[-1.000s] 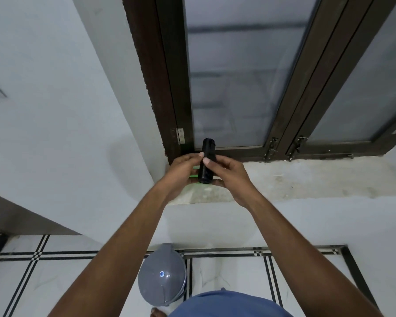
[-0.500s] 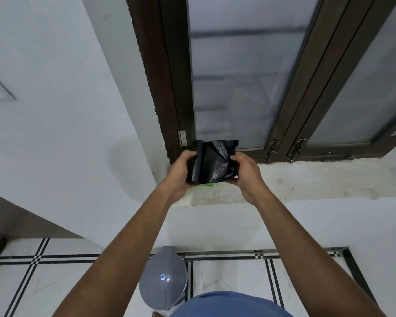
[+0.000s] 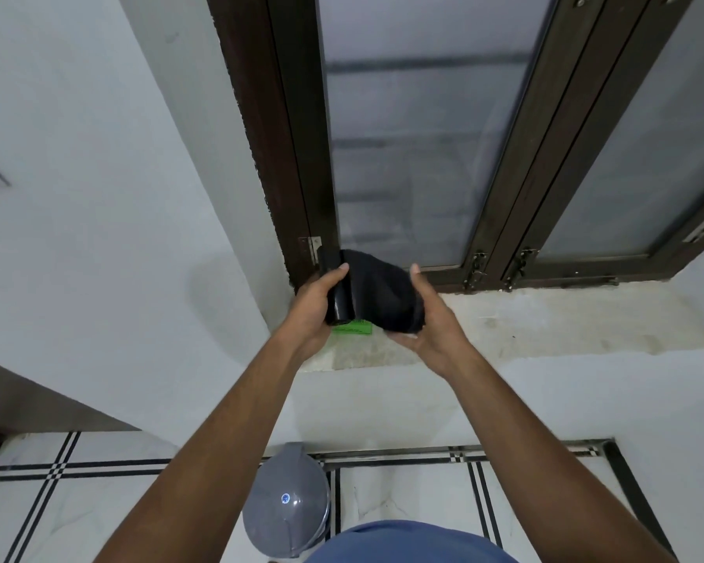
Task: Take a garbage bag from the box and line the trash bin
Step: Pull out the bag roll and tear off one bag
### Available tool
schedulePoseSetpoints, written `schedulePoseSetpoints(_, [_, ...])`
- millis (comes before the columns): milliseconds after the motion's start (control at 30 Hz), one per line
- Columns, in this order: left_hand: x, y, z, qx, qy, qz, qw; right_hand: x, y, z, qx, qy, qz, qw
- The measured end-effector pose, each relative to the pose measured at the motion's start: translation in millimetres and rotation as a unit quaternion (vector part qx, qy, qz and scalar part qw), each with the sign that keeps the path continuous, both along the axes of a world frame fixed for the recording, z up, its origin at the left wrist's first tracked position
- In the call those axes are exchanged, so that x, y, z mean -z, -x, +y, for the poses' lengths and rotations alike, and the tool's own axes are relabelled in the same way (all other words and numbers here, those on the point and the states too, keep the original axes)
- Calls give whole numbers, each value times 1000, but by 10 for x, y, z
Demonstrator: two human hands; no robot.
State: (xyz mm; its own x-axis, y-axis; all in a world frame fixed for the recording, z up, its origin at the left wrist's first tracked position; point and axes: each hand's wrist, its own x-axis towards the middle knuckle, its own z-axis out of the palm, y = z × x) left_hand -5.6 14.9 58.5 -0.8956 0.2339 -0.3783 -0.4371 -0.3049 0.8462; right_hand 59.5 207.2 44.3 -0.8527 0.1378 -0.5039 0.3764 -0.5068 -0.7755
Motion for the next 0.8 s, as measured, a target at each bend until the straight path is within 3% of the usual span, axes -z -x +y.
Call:
schedulePoseSetpoints(100, [10, 22, 17, -9, 6, 16, 1000, 115, -100, -161, -16, 36, -37, 999])
schedulePoseSetpoints(233, [40, 76, -23, -30, 21, 18, 999, 210, 31, -187, 169, 37, -1, 985])
schedulePoseSetpoints(267, [51, 95, -41, -34, 22, 16, 999, 200, 36, -215, 172, 51, -18, 984])
schedulePoseSetpoints(367, [84, 96, -45, -33, 7, 15, 999, 160, -71, -357, 11, 113, -110, 987])
schedulePoseSetpoints(433, [95, 80, -33, -25, -7, 13, 1000, 137, -123, -428, -44, 135, -107, 984])
schedulePoseSetpoints(667, [49, 59, -78, -11, -14, -9, 1000, 84, 59, -368, 110, 21, 32, 993])
schedulePoseSetpoints(800, [-2, 6, -68, 7, -32, -7, 999, 106, -33, -416, 48, 59, -3, 997])
